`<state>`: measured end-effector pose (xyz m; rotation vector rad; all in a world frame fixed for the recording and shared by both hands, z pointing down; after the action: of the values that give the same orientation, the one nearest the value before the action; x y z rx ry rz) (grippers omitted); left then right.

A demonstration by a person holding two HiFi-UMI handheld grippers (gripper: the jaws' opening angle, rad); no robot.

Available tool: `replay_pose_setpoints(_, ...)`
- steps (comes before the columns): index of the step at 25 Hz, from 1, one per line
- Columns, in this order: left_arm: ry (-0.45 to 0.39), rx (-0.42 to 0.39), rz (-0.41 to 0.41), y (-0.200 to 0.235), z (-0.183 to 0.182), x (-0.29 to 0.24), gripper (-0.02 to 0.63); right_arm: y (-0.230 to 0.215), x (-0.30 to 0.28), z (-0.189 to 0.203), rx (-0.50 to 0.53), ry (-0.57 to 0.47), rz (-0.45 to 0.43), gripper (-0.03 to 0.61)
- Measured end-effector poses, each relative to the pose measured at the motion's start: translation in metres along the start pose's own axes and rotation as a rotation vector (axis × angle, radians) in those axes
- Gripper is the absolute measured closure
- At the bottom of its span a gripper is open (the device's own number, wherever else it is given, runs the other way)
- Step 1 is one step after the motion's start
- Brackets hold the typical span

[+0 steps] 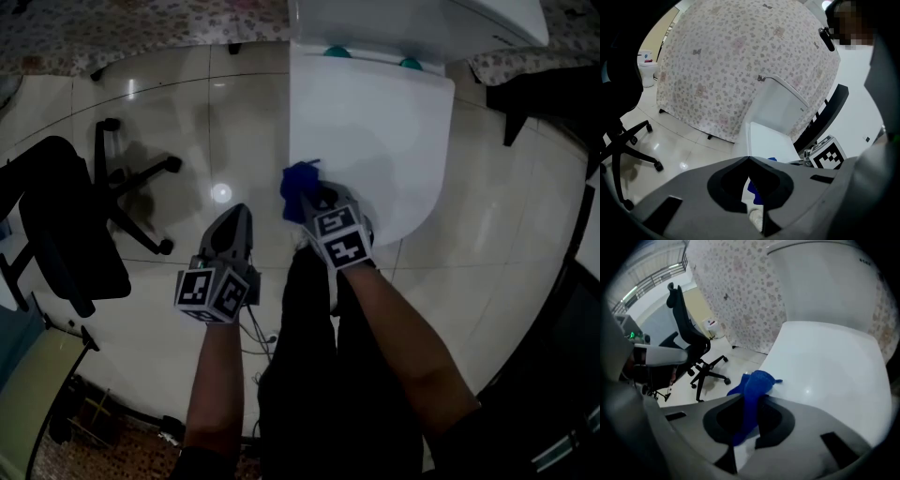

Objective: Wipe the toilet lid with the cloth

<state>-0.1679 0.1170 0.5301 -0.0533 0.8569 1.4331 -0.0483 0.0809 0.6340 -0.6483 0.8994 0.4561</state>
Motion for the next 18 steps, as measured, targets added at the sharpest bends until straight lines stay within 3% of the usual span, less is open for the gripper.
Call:
replay_pose_setpoints(11,0.009,-0.011,0.01,-0.015,0.014,-0.004,0.621,-0.082,0.049,0.041,0.16,0.011,0.121,0.525)
replay_pose_setpoints(18,0.032,-0.024,0.031,-0.036,0.029,-0.004,0.621,-0.149,0.096,0.074,0.155,0.015,0.224,0.525)
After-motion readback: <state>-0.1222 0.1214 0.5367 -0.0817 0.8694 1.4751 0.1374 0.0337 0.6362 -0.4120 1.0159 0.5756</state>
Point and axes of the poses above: the fingertips, and each gripper's own axes: x backward along the fingers, y to its left, z out of its underside, the point moved 1 cm from there along x, backward along the fingers, and after that the axes turned 1 degree about -z, right-handed, at the moved point
